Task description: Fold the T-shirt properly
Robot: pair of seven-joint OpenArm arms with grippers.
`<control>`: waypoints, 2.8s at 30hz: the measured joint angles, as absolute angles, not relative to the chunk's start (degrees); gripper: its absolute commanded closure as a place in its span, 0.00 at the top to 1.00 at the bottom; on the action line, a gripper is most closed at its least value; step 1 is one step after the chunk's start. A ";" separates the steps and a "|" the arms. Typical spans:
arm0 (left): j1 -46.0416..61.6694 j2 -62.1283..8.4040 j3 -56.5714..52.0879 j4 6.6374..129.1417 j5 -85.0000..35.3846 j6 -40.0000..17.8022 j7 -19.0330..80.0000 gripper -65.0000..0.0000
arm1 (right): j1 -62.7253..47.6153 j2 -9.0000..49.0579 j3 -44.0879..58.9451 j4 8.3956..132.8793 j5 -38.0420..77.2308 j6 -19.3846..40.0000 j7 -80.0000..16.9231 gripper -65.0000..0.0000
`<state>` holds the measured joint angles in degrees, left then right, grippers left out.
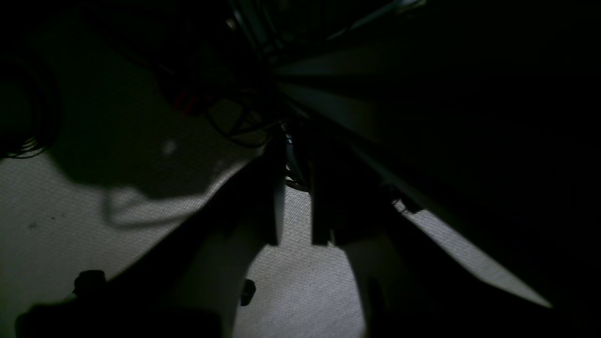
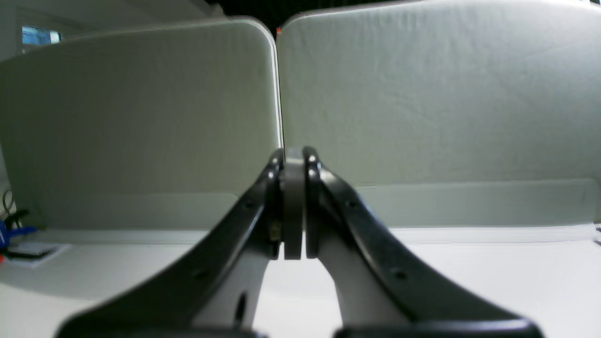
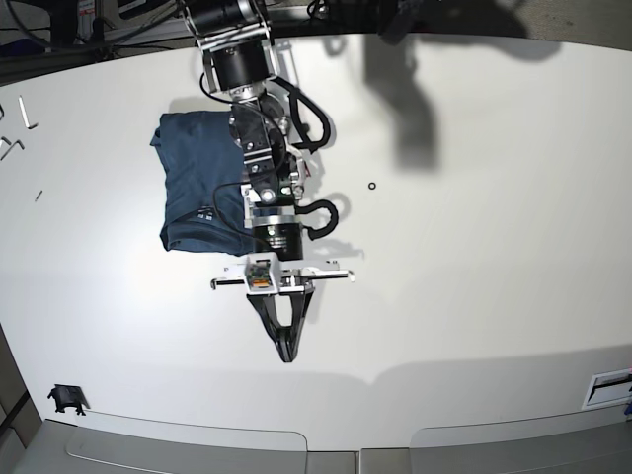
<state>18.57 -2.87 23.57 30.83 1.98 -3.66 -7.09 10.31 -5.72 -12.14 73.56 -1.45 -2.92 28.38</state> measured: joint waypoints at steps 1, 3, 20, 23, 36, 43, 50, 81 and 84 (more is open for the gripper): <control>18.57 -2.87 23.57 30.83 1.98 -3.66 -7.09 0.12 | 10.28 -5.72 -12.14 73.56 -1.43 -2.92 26.79 0.00; 18.57 -2.90 23.57 30.83 1.98 -3.64 -7.11 0.12 | 10.28 -5.72 -12.14 73.56 -1.43 -2.92 24.16 0.00; 18.57 -2.87 23.57 30.83 1.98 -3.64 -7.11 0.12 | 10.00 -5.74 -11.51 73.56 0.21 -3.05 22.81 0.00; 18.57 -2.87 23.57 30.83 1.98 -3.66 -7.09 0.12 | 10.02 -5.72 -11.51 73.56 0.23 -3.07 23.62 0.00; 18.87 -2.90 23.57 30.83 1.98 -3.64 -9.02 0.12 | 15.25 -5.89 -11.94 73.52 0.21 -3.05 34.50 0.00; 19.38 -2.90 23.57 30.83 1.93 -3.64 -10.33 0.12 | 15.27 -5.87 -11.90 73.52 0.23 -3.05 48.64 0.00; 19.35 -2.90 23.57 30.83 1.93 -3.64 -10.35 0.12 | 15.55 -5.87 -11.90 73.52 0.73 -3.05 46.72 0.00; 19.35 -2.90 23.57 30.83 1.78 -3.64 -10.50 0.12 | 23.22 -5.34 -11.90 73.54 -4.73 -3.05 43.11 0.00; 19.35 -2.92 23.57 30.83 1.78 -3.64 -10.50 0.12 | 23.03 -3.92 -12.01 73.54 -10.66 -2.85 43.00 0.00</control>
<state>19.35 -2.92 23.57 30.83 1.78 -3.64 -10.50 23.03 -3.92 -12.01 73.54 -10.66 -2.85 43.00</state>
